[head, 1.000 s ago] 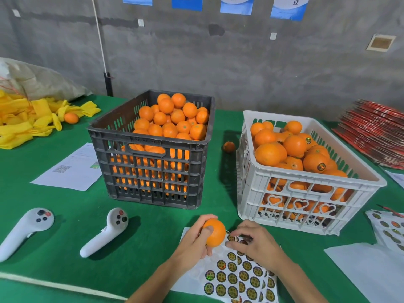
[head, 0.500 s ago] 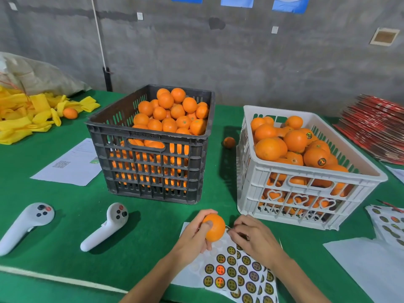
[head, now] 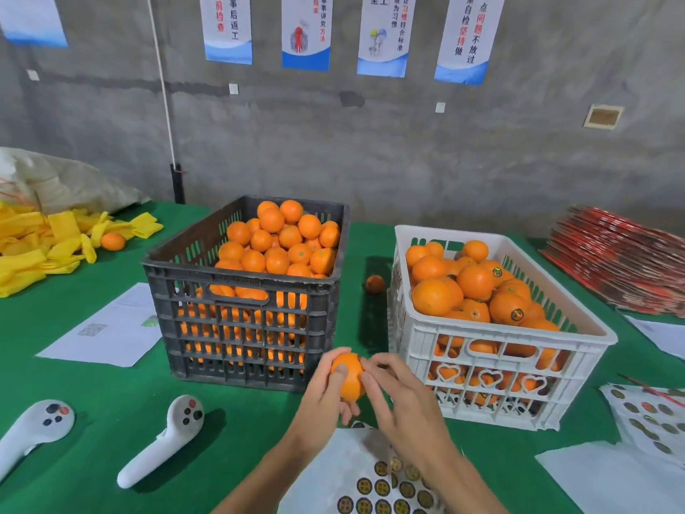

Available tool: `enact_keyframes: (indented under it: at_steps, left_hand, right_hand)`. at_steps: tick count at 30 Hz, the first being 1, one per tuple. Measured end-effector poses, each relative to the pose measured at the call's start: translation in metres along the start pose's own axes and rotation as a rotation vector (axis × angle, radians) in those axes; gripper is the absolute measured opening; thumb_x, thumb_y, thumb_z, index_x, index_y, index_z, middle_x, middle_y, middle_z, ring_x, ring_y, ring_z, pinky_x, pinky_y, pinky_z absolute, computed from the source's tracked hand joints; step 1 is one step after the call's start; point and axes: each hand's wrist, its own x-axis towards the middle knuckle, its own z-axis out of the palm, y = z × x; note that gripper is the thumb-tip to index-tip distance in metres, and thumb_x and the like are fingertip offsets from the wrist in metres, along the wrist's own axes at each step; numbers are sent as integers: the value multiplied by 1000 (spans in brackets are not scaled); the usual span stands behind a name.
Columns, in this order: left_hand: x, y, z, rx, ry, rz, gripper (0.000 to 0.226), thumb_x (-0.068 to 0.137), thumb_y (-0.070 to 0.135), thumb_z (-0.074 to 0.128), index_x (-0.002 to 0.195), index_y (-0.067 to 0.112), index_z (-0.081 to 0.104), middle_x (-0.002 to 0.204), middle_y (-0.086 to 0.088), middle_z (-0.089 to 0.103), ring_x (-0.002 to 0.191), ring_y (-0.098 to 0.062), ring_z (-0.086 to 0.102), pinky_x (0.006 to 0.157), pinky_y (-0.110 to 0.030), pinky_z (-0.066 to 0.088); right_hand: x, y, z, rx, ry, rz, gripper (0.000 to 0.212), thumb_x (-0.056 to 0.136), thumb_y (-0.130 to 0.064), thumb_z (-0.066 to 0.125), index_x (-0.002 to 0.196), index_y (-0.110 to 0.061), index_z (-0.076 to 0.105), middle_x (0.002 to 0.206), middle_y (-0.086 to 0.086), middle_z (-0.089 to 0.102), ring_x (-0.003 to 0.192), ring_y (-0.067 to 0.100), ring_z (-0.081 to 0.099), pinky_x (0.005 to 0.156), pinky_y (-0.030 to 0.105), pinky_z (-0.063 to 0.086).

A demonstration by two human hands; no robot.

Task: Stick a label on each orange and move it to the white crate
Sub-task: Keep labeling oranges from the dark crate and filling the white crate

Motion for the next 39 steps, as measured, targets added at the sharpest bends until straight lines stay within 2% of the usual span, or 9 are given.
enact_keyframes:
  at_steps: [5,8,14,19,23,25,27,32,39]
  left_hand:
    - [36,72,10,-16,-23,119,39,95,66,54,133,57,54,130,9,62,113,-20,70,94,-39,61]
    - [62,108,23,75,12,178,62,91,73,53,149,51,42,146,9,53,128,-17,61,107,-46,54]
    - [117,164,30,265,-61,210,60,104,51,52,158,33,33,144,8,51,94,-12,75,78,-33,64]
    - [151,172,9,447,-36,279,13,103,36,61,115,32,64,116,19,65,84,-9,75,73,-41,65]
    - [180,177,-22,444,4,240,7,104,34,59,106,30,65,113,16,65,80,-8,74,66,-31,64]
    - [199,178,-40,465,44,206,9,105,31,59,105,25,66,111,9,66,77,-9,73,62,-30,60]
    - [226,179,-60,573,118,213,12,104,24,61,108,15,68,110,-3,70,88,-18,72,69,-36,59]
    - [296,179,-111,1050,217,183,42,98,21,64,138,14,59,136,-14,60,128,-30,57,105,-36,45]
    - [383,151,-170,1512,286,-52,71,98,21,59,160,34,26,159,-13,30,144,-42,34,110,-56,42]
  right_hand:
    - [44,-6,-32,-175,-50,-12,73,98,-62,48,157,-24,26,156,-11,22,100,6,59,72,20,57]
    - [84,1,-58,36,25,34,69,94,-52,67,150,-27,36,150,-12,37,114,3,55,87,18,55]
    - [151,48,-97,-1,218,161,58,89,-33,78,140,-19,52,132,-1,57,103,2,53,84,8,42]
    - [174,97,-117,-102,226,355,59,95,-21,71,149,-11,48,156,6,46,115,29,65,104,46,51]
    - [204,98,-103,-47,201,335,41,96,-14,69,136,-12,63,146,5,57,113,26,65,100,37,53]
    - [228,87,-90,33,153,305,39,95,-14,70,134,-15,65,138,3,63,99,15,69,87,18,50]
    - [254,74,-69,66,90,260,41,95,-17,71,135,-19,64,131,0,66,82,2,67,74,6,44]
    - [302,50,-19,78,-6,221,46,92,-27,73,137,-29,62,127,-3,67,77,1,62,80,26,50]
    - [345,68,32,74,-66,271,50,92,-39,69,140,-36,56,127,-6,67,112,14,65,96,33,53]
